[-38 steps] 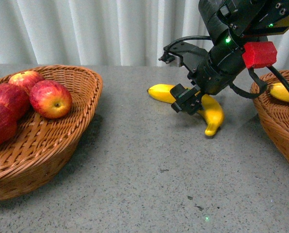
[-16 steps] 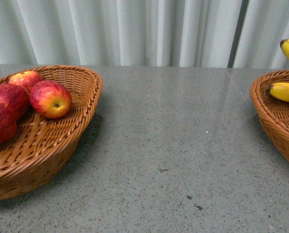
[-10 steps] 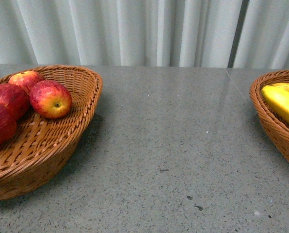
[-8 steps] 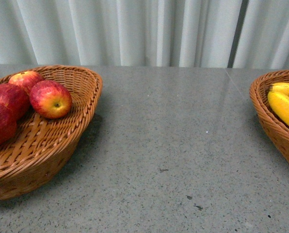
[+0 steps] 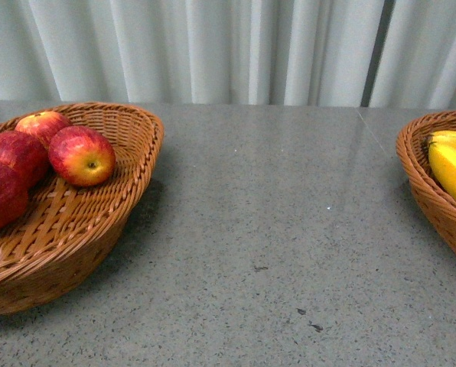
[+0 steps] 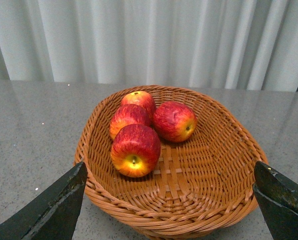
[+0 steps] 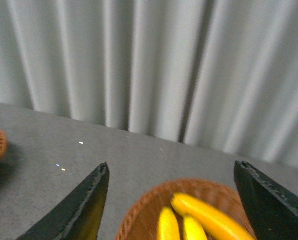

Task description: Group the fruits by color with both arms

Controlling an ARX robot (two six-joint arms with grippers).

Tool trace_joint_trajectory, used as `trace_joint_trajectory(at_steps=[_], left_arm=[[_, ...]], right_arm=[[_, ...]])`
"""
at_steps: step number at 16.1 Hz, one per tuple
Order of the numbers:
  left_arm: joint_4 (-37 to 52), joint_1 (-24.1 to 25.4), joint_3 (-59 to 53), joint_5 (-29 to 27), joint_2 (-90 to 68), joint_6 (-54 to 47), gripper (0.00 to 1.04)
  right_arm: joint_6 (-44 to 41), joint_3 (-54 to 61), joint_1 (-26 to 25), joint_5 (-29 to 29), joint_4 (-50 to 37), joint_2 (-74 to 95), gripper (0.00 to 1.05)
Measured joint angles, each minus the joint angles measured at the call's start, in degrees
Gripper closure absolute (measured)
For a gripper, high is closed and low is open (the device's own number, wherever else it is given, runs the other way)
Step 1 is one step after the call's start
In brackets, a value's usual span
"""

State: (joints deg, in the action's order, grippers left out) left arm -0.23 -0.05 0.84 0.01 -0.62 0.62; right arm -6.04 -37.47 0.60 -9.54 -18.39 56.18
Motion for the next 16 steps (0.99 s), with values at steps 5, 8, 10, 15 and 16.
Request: trace_joint_trajectory(at_steps=[5, 8, 10, 15, 16], left_arm=[[0.0, 0.0, 0.0, 0.0, 0.0, 0.0, 0.07], [0.0, 0.0, 0.0, 0.0, 0.0, 0.0, 0.07], [0.0, 0.0, 0.0, 0.0, 0.0, 0.0, 0.07], [0.0, 0.0, 0.0, 0.0, 0.0, 0.0, 0.07], [0.0, 0.0, 0.0, 0.0, 0.0, 0.0, 0.07]], right_arm=[[5.2, 19.3, -0.6, 9.6, 7.6, -29.5, 0.93], [5.4, 27.3, -0.6, 9.6, 7.0, -34.3, 1.03], [5.4, 30.8, -0.6, 9.6, 7.2, -37.7, 1.03], [5.4, 33.6, -0.6, 9.6, 8.8, -42.4, 1.03], [5.4, 34.1, -0.6, 9.6, 9.0, -43.0, 1.03]])
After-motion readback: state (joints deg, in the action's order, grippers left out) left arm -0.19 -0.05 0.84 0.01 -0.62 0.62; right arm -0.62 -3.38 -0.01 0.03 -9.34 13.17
